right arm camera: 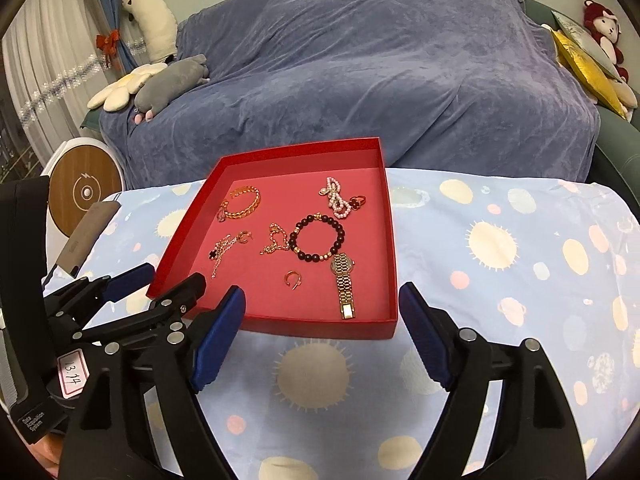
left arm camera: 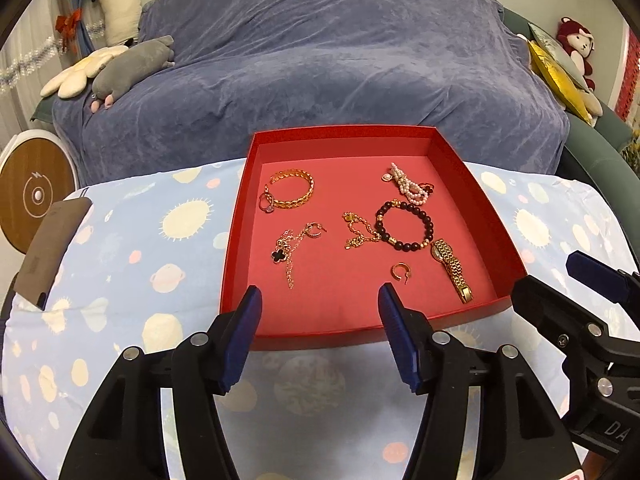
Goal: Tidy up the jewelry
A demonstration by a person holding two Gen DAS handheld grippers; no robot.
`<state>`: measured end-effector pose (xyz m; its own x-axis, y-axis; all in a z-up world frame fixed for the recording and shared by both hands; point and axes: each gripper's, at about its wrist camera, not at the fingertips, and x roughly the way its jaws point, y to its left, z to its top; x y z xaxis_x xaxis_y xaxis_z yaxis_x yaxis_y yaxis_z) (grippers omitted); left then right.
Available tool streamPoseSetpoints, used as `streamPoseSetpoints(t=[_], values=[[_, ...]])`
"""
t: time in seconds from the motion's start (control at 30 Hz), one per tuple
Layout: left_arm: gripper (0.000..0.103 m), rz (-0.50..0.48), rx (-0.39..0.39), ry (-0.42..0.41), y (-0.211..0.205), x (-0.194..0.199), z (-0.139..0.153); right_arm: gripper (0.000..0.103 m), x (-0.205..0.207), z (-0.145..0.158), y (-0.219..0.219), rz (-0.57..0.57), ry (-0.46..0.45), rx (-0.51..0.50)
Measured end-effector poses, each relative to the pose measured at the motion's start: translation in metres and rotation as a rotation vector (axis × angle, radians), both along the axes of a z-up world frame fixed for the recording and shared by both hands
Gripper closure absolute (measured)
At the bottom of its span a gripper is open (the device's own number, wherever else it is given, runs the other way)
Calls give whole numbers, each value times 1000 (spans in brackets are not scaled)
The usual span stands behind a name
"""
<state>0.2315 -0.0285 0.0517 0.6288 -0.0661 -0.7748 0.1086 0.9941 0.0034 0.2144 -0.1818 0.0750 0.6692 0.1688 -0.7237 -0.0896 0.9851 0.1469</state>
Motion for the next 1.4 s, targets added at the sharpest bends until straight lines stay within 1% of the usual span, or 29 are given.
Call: streamPoseSetpoints(t=[0.2, 0.4, 0.47, 0.5, 0.57, 0.63, 0.73, 0.83, 0.93, 1.03, 1.23, 1.4], values=[[45, 11, -17, 3, 1, -7, 2, 26, -5, 4, 1, -8, 0, -4], [45, 12, -6, 5, 3, -12, 0, 26, -11, 1, 4, -1, 3, -7], [42, 10, -1, 6, 6, -15, -2, 23, -14, -1, 5, -1, 6, -12], [38, 11, 3, 4, 7, -17, -3, 21, -16, -1, 5, -1, 3, -17], [34, 10, 7, -3, 9, -22, -4, 17, -22, -3, 6, 5, 0, -25], [34, 6, 9, -9, 10, -26, -5, 14, -27, -5, 7, 9, -5, -38], [34, 16, 16, -16, 9, -31, -6, 14, -30, -8, 6, 0, -3, -36], [34, 31, -1, 2, 11, -31, -10, 13, -28, -12, 6, -7, 22, -22], [33, 35, -8, 13, 16, -34, -14, 11, -31, -14, 9, -8, 32, -39], [31, 39, 5, 19, 16, -38, -17, 10, -36, -16, 13, -8, 25, -62], [31, 49, -23, 43, 20, -40, -23, 8, -42, -17, 17, -16, -6, -96], [31, 49, -4, 39, 17, -42, -24, 7, -43, -19, 16, -17, -10, -108]])
